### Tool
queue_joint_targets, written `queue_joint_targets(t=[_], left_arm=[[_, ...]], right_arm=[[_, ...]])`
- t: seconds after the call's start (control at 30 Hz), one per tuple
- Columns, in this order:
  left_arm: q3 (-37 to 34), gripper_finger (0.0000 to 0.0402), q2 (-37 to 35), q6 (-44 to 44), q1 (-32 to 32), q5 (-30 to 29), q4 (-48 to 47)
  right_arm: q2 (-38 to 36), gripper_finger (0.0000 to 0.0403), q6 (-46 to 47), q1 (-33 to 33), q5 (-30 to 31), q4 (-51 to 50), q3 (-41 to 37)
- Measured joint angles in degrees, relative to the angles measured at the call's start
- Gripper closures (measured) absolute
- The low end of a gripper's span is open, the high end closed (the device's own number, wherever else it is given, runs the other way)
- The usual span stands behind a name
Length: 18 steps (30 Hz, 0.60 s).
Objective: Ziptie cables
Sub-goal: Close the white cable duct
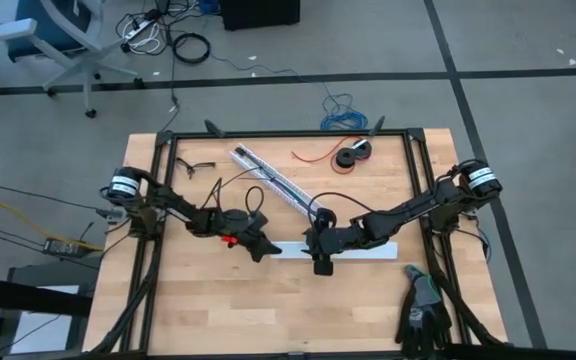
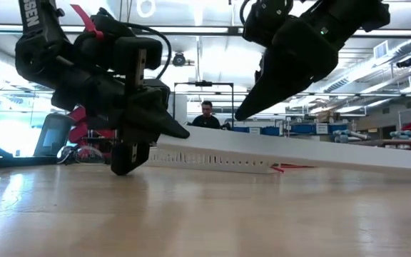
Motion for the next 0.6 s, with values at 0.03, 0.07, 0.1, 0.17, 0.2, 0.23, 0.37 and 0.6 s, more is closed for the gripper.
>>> queue_joint_targets(t=[0.03, 0.07, 0.1, 0.17, 0.2, 0.23, 0.37, 0.6], left_arm=[[-0.1, 0.0397, 0.1, 0.6, 0.0, -0.1, 0.5], [-0.1, 0.0395, 0.1, 1.1, 0.0, -0.3, 0.8], [-0.1, 0.0392, 0.1, 1.4, 0.0, -0.6, 0.8], [-0.1, 0.0386, 0.2, 0.7, 0.0, -1.0, 1.3], [-0.1, 0.0382, 0.2, -0.9, 0.0, -1.7, 1.8], [-0.1, 0.0379, 0.3, -2.3, 0.0, -2.4, 2.2], [-0.1, 0.0367, 0.3, -5.5, 0.1, -3.9, 2.8], [-0.1, 0.0363, 0.3, -10.3, 0.3, -2.8, 3.9]], right_arm=[[0.0, 0.0185, 0.0, -0.2, 0.0, 0.0, 0.0], [0.0, 0.0185, 0.0, -0.3, 0.0, 0.2, 0.0], [0.0, 0.0186, 0.0, -0.4, 0.0, 0.2, 0.0], [0.0, 0.0187, 0.0, -0.5, 0.0, 0.0, 0.0], [0.0, 0.0187, 0.2, -0.6, 0.0, -0.1, 0.0], [0.0, 0.0187, 0.3, -0.6, 0.0, -0.1, 0.0], [0.0, 0.0188, 0.3, -0.6, -0.1, -0.1, 0.0], [0.0, 0.0183, -7.1, -1.3, 0.0, 0.1, 0.0]])
